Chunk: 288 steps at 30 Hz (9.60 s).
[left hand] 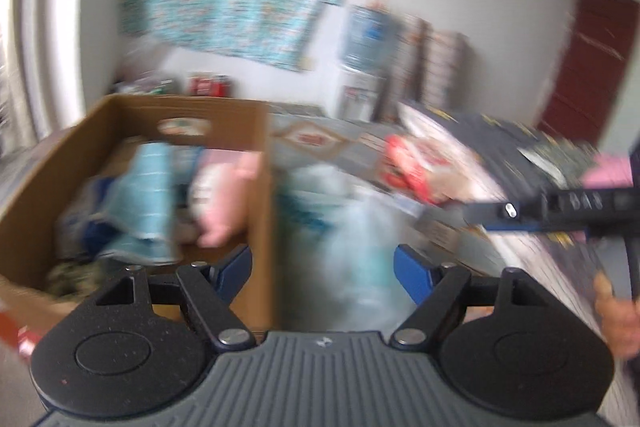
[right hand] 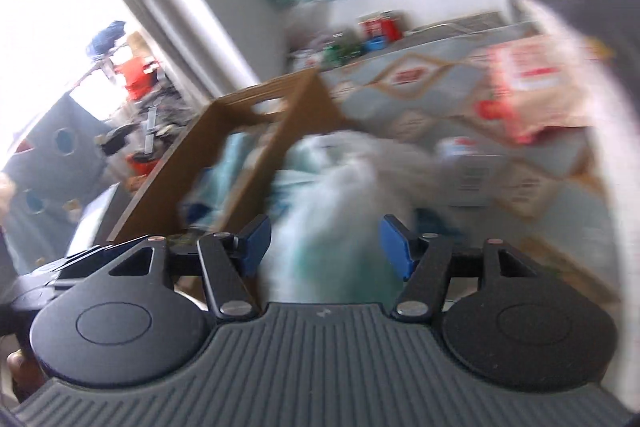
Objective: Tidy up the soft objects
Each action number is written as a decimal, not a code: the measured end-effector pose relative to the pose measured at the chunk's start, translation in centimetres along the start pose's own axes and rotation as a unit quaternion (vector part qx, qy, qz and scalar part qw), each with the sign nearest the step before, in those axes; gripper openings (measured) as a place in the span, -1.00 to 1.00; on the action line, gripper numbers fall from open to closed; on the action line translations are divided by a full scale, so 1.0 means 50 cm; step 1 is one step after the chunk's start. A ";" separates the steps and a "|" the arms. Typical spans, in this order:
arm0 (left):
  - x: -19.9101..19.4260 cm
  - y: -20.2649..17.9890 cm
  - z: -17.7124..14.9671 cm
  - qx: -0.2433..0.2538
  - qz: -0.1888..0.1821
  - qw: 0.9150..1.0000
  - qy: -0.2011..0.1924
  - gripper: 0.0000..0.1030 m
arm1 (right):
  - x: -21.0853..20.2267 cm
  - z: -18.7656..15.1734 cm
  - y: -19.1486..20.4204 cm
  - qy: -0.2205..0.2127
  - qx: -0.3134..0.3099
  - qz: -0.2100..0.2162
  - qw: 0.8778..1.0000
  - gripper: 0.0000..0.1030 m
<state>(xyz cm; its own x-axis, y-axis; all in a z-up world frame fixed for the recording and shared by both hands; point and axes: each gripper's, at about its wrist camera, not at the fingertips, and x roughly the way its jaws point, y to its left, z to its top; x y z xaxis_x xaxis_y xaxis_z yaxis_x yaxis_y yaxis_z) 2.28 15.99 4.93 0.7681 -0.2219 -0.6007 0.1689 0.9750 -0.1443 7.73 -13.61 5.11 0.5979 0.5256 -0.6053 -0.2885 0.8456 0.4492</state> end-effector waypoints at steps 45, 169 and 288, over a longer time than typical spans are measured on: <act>0.360 -0.368 -0.137 0.317 -0.088 0.942 0.066 -0.08 | 0.092 0.137 -0.194 0.032 -0.235 0.037 0.971 0.41; -0.114 0.427 -0.024 -0.322 0.146 0.934 -0.043 0.18 | 0.591 0.102 0.515 0.356 -0.316 0.042 0.879 0.27; -0.113 0.096 -0.057 -0.060 0.233 0.970 0.013 0.99 | -0.031 -0.190 0.182 -0.174 -0.063 -0.145 0.972 0.98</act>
<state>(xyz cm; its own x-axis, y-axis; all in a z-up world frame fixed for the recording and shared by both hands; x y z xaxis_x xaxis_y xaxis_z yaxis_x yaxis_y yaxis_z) -3.00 21.89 5.41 0.7275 0.2415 -0.6422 -0.2680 0.9617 0.0580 -2.93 -5.83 3.90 0.8779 0.2186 -0.4260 -0.1465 0.9696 0.1958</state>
